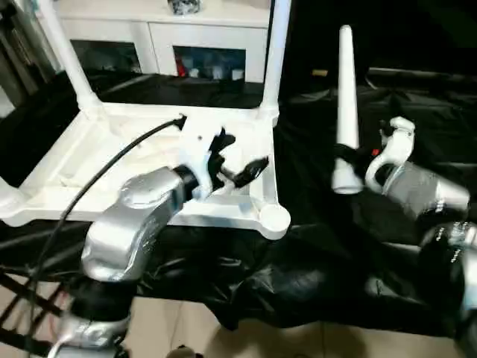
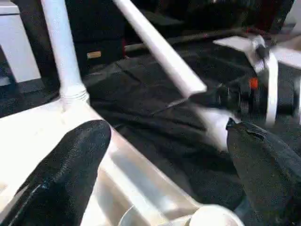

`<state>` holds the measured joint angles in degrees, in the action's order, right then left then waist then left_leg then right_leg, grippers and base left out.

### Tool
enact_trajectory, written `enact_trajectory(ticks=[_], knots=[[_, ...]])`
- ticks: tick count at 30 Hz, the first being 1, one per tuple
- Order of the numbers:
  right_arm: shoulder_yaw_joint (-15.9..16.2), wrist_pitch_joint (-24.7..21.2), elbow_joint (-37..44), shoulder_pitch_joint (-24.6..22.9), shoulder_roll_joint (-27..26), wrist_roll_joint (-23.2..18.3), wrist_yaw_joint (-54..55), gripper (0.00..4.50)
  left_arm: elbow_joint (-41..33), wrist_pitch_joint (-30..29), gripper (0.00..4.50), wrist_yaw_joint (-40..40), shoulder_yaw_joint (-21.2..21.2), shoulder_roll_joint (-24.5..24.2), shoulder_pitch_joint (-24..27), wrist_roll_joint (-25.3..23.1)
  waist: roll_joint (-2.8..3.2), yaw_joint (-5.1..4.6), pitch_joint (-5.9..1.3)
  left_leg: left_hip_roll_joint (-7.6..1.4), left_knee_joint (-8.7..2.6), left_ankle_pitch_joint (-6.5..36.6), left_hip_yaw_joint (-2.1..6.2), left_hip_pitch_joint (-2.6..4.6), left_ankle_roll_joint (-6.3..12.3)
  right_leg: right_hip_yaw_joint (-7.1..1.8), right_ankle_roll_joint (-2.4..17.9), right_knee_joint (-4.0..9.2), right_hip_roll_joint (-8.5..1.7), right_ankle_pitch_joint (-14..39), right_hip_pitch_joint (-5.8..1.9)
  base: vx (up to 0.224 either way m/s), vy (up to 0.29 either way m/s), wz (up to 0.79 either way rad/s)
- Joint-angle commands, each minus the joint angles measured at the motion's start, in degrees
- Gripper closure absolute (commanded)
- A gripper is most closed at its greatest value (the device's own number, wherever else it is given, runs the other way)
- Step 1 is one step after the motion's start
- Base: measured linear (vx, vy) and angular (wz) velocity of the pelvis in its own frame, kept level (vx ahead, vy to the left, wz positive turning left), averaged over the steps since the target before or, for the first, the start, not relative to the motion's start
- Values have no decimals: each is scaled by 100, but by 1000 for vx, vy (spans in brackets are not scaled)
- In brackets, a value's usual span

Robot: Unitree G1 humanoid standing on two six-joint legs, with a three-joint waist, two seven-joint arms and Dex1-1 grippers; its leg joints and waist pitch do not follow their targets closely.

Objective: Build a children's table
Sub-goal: Pick table leg

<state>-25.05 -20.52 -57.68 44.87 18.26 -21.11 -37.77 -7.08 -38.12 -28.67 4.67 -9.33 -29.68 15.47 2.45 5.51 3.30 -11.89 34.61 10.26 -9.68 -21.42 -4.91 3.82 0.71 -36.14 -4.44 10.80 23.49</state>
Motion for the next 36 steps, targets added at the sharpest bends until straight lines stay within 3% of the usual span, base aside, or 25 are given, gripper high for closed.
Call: enact_trajectory(ticks=[1,2,4,5,7,8,14,16,20,23,25,26,28,33,35,36], knots=[[-170,-141,979,-217,-181,-605,-700,263,149,101,0,66,-127,102,-174,104,-65,64,-463,-13,-271,682,-49,-2,602,-180,1537,385,-235,120,-419,0,0,0],[-169,-399,1744,-588,-347,-1010,-1080,263,278,134,0,45,-141,202,-279,166,-71,78,-483,-32,-276,571,-27,-11,675,-166,1534,366,-242,72,-421,0,0,0],[-147,-445,1922,-672,-378,-1095,-1152,263,303,130,0,35,-144,222,-303,185,-61,98,-484,-50,-285,608,-21,-1,669,-158,1516,379,-257,253,-398,0,0,0],[6,-795,2693,-1051,-456,-1482,-1466,263,362,-55,0,37,-277,393,-418,402,-65,101,-458,-39,-296,639,-27,-5,612,-159,1472,412,-250,480,-391,0,0,0],[60,-887,2941,-1178,-480,-1606,-1569,263,396,-109,0,51,-329,453,-464,475,-54,144,-447,-44,-304,762,-32,11,557,-170,1346,451,-255,817,-377,0,0,0],[170,-1220,3415,-1426,-483,-1909,-1805,263,468,-269,0,107,-489,594,-558,675,-54,154,-441,-35,-310,814,-37,21,505,-170,1254,478,-253,1018,-369,0,0,0],[376,-1856,4527,-2069,-558,-2441,-2157,264,789,-464,0,329,-990,995,-872,1265,-88,199,-442,-23,-333,744,-11,0,422,-177,999,543,-278,1377,-360,0,0,0],[531,-1981,4822,-2234,-593,-2487,-2125,264,813,-660,0,364,-1292,1226,-997,1784,-103,205,-439,-24,-338,692,-8,-13,384,-174,974,538,-289,1413,-356,0,0,0],[771,-2095,5030,-2310,-613,-2505,-2054,264,760,-1071,0,389,-1573,1469,-1136,2385,-113,222,-436,-15,-329,616,-13,-23,379,-174,973,545,-285,1433,-346,0,0,0],[917,-2179,5149,-2300,-637,-2492,-2001,264,851,-1192,0,387,-1290,1427,-1090,2098,-103,230,-427,-25,-351,617,-3,-19,381,-179,788,573,-282,1559,-338,0,0,0],[964,-2182,5172,-2299,-634,-2461,-1986,264,874,-1226,0,408,-1240,1426,-1080,2058,-95,241,-436,-31,-350,591,-2,-14,360,-182,770,570,-286,1523,-337,0,0,0],[1045,-2141,5175,-2291,-630,-2375,-1977,264,874,-1232,0,432,-1218,1448,-1064,2059,-153,244,-435,-37,-357,566,-9,-16,354,-183,773,569,-282,1455,-340,0,0,0],[1131,-2083,5186,-2280,-639,-2268,-1933,264,864,-1242,0,474,-1208,1466,-1056,2091,-116,271,-445,-46,-352,485,-1,-19,329,-187,827,539,-289,1264,-339,0,0,0],[1480,-1515,4941,-2018,-817,-1414,-1015,264,832,-1171,38,974,-1338,1548,-1070,2078,-127,242,-459,-41,-345,330,9,-64,256,-181,849,491,-295,1010,-351,0,0,0],[1663,-1334,4952,-1961,-876,-1153,-769,264,934,-1022,48,1233,-1387,1553,-1108,1865,-132,248,-462,-39,-333,310,-6,-39,276,-195,849,496,-288,957,-326,0,0,0],[1772,-1272,4995,-1957,-903,-1051,-723,264,994,-958,74,1319,-1425,1560,-1129,1803,-157,245,-447,-26,-339,319,-16,-47,287,-193,819,509,-276,980,-332,0,0,0]])
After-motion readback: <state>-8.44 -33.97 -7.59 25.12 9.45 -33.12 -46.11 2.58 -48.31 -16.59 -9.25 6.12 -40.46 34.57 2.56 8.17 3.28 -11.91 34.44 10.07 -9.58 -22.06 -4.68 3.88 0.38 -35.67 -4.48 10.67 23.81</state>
